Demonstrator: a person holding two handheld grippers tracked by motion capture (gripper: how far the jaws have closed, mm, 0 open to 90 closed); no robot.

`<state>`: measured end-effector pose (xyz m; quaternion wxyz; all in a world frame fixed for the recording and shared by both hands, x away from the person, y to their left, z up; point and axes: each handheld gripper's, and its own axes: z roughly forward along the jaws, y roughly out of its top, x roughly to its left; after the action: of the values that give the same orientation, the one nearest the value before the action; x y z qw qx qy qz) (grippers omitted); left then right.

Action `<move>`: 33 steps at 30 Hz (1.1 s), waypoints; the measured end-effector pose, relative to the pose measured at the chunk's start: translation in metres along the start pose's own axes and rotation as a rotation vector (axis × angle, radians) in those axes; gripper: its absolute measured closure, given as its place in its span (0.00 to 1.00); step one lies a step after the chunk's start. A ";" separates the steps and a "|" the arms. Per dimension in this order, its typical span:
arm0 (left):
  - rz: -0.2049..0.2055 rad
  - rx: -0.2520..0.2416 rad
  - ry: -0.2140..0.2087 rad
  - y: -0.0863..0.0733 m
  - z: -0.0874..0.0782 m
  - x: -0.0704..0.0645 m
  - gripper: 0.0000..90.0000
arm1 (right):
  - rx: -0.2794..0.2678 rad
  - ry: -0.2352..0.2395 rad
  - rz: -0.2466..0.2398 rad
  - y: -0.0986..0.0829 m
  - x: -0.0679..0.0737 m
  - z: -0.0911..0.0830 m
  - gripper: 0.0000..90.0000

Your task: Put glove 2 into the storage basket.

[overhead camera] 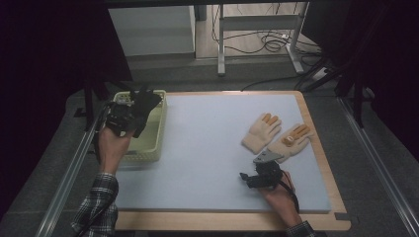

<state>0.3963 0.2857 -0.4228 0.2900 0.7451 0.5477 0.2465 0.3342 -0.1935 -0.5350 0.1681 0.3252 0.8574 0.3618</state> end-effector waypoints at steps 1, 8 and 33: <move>-0.008 0.004 0.003 -0.001 0.001 0.004 0.76 | 0.000 0.000 0.000 0.000 0.000 0.000 0.23; -0.049 0.055 0.039 -0.013 0.015 0.033 0.75 | 0.000 0.000 0.001 0.000 0.000 0.000 0.23; -0.059 0.363 0.107 -0.020 0.082 0.058 0.60 | -0.001 0.001 0.002 0.000 0.000 0.000 0.23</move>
<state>0.4547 0.3332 -0.4921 0.1286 0.7547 0.6192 0.1744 0.3343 -0.1934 -0.5351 0.1672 0.3259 0.8569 0.3626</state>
